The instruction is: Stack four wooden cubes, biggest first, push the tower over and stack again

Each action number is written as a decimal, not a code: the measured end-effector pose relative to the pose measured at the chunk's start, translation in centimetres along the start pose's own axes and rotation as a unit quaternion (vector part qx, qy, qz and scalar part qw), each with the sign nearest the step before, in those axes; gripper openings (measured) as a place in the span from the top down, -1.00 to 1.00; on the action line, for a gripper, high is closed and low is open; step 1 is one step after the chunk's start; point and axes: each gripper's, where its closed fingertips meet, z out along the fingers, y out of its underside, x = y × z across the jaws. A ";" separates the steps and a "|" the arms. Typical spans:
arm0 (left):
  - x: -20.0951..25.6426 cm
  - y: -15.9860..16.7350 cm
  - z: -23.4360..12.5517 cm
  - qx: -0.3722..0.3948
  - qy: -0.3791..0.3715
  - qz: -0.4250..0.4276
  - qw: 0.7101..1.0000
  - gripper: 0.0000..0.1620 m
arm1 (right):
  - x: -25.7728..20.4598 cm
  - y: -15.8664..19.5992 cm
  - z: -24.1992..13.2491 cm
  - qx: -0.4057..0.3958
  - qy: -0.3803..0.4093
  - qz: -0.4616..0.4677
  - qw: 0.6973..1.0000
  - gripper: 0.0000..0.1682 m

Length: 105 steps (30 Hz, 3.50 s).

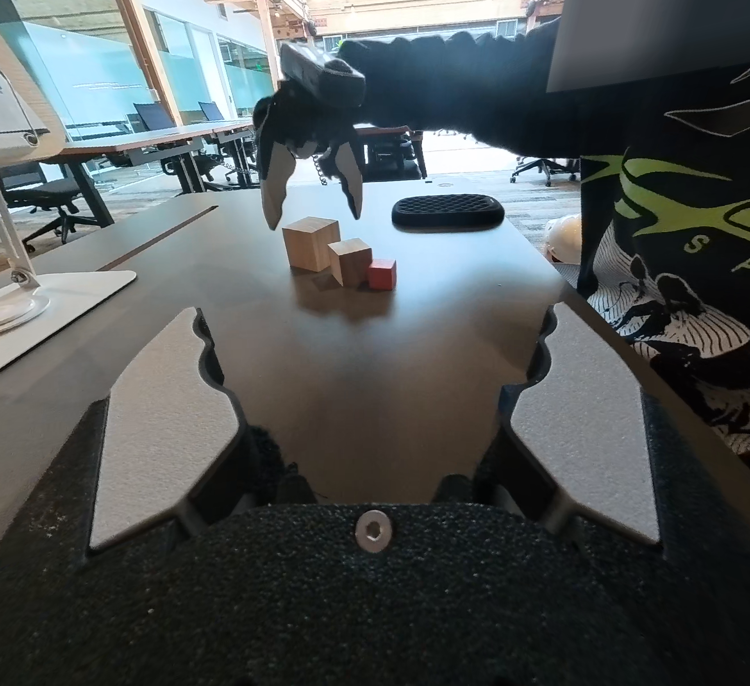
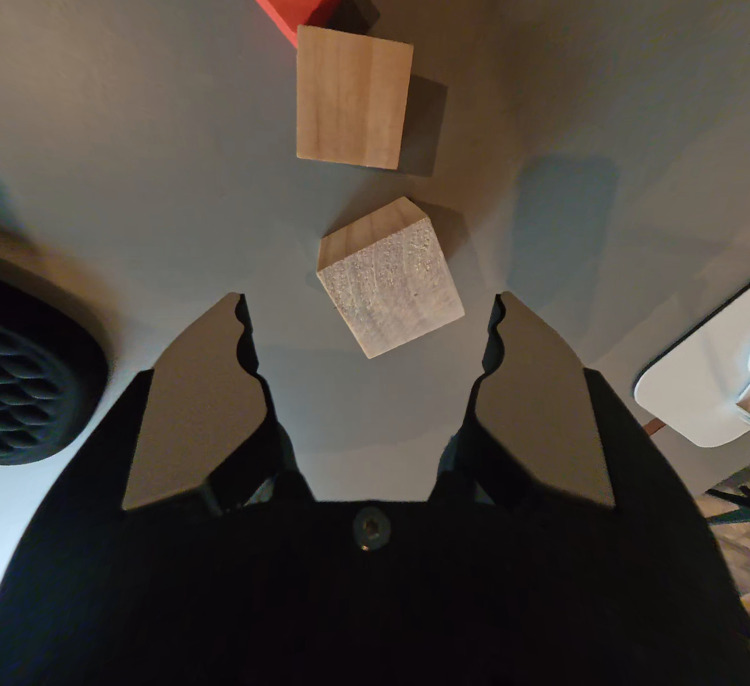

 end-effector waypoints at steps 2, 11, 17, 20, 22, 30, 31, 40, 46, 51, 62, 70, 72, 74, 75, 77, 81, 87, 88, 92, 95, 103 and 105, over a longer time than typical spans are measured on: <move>-0.1 -0.1 0.0 0.002 -0.001 -0.003 1.000 -0.80 | 0.1 0.0 0.2 0.001 -0.002 -0.010 1.000 -0.29; 0.1 0.0 0.0 0.002 0.005 -0.002 1.000 -0.80 | 0.8 0.6 1.7 -0.021 -0.007 -0.054 0.998 -0.08; 0.1 -0.4 -0.4 0.019 0.008 -0.003 1.000 -0.81 | 0.6 0.5 1.9 -0.015 -0.011 -0.041 0.999 -0.13; 0.4 -0.5 -0.4 0.022 0.022 -0.010 0.999 -0.80 | 0.5 0.2 1.5 -0.002 -0.007 -0.037 0.999 -0.12; 0.5 -0.5 -0.4 0.020 0.027 -0.011 0.999 -0.80 | 0.4 0.4 1.6 -0.006 -0.006 -0.040 0.999 -0.11; 0.5 -0.4 -0.3 0.016 0.024 -0.007 1.000 -0.80 | 0.7 0.3 2.3 0.000 0.006 -0.059 0.998 0.10; 0.4 -0.4 -0.3 0.016 0.023 -0.008 1.000 -0.81 | 0.9 0.3 2.3 0.000 0.012 -0.066 0.998 0.19; 0.4 -0.3 -0.2 0.012 0.021 -0.006 1.000 -0.81 | 3.4 -2.3 -0.8 0.010 0.068 0.003 0.998 0.22; 0.2 -0.1 -0.1 0.005 0.010 -0.002 1.000 -0.80 | 6.7 -9.1 -4.8 0.033 0.126 0.113 0.985 0.22; -0.5 -0.2 -0.1 0.008 -0.020 -0.004 1.000 -0.80 | 8.0 -14.2 -5.7 0.044 0.144 0.201 0.968 0.22; -0.4 0.1 0.1 -0.004 -0.026 0.012 1.000 -0.80 | 6.3 -19.7 -1.4 0.069 0.095 0.323 0.939 0.22; -0.3 0.2 0.3 -0.010 -0.027 0.016 0.999 -0.80 | 5.9 -20.0 2.5 0.036 0.089 0.354 0.930 0.22; -0.4 0.2 0.2 -0.008 -0.029 0.014 0.999 -0.80 | 5.9 -20.1 3.2 0.030 0.089 0.366 0.926 0.22; -0.4 0.2 0.2 -0.007 -0.029 0.012 0.999 -0.80 | 5.8 -20.1 3.8 0.026 0.084 0.373 0.924 0.22; -0.4 0.2 0.2 -0.007 -0.029 0.012 0.999 -0.80 | 5.8 -20.0 4.0 0.024 0.085 0.377 0.922 0.22; -0.4 0.2 0.2 -0.009 -0.029 0.014 0.999 -0.80 | 5.8 -19.8 4.3 0.021 0.084 0.382 0.920 0.22; -0.3 0.3 0.3 -0.013 -0.027 0.018 0.999 -0.80 | 6.0 -19.7 4.5 0.024 0.093 0.390 0.916 0.21; -0.3 0.2 0.3 -0.011 -0.027 0.015 0.999 -0.80 | 6.5 -20.6 1.5 0.106 0.101 0.402 0.904 -0.15; -0.3 0.2 0.3 -0.011 -0.027 0.015 0.999 -0.80 | 6.4 -20.4 0.3 0.123 0.108 0.390 0.906 -0.18; -0.3 0.3 0.3 -0.013 -0.026 0.017 0.999 -0.80 | 5.4 -15.8 -4.6 0.119 0.155 0.345 0.918 -0.15; -0.3 0.3 0.3 -0.012 -0.026 0.015 0.999 -0.80 | 4.1 -11.7 -6.0 0.104 0.153 0.330 0.926 -0.08; -0.5 0.2 0.2 -0.008 -0.029 0.010 1.000 -0.79 | -0.5 -7.0 -0.7 0.061 0.072 0.236 0.967 -0.07; -0.5 0.1 0.1 -0.005 -0.031 0.009 0.999 -0.79 | -1.1 -7.1 0.5 0.058 0.050 0.187 0.979 -0.03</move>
